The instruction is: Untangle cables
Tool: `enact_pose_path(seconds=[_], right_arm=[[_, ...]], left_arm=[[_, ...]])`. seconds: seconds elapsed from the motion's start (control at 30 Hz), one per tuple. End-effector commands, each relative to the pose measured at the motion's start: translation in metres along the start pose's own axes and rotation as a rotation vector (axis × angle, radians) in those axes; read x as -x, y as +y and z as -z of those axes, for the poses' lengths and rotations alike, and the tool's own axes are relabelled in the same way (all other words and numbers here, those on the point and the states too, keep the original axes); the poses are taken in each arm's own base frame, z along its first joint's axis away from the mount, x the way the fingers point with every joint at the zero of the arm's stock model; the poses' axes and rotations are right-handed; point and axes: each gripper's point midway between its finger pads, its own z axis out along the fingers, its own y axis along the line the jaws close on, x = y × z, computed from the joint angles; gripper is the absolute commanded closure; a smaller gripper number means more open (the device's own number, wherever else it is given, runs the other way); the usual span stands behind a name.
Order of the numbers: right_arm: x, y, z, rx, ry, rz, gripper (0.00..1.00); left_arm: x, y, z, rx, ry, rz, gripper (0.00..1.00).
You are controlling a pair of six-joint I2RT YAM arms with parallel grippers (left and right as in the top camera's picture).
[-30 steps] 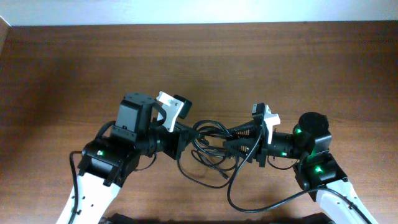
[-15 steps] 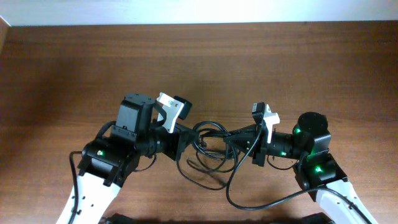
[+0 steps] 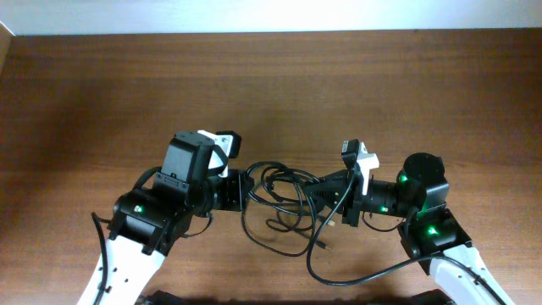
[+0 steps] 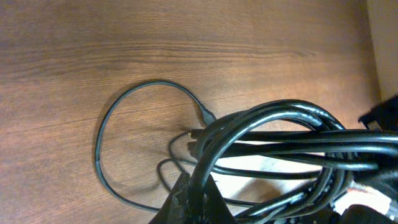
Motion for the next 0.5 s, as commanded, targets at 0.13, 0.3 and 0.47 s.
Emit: enact_pose_path(seconds=[0.13,0.3,0.47], right_arm=[[0.014,0.013,0.006,0.018,-0.031,0.034,0.96],[0.020,0.022,0.010,0.020,-0.051,0.039,0.96],[0.024,0.018,0.011,-0.011,-0.067,-0.009,0.96]], left_arm=[[0.010,0.025,0.005,0.131,-0.056,0.079,1.00],[0.008,0.031,0.006,0.161,-0.058,0.122,1.00],[-0.002,0.072,0.017,0.379,-0.140,0.545,1.00]])
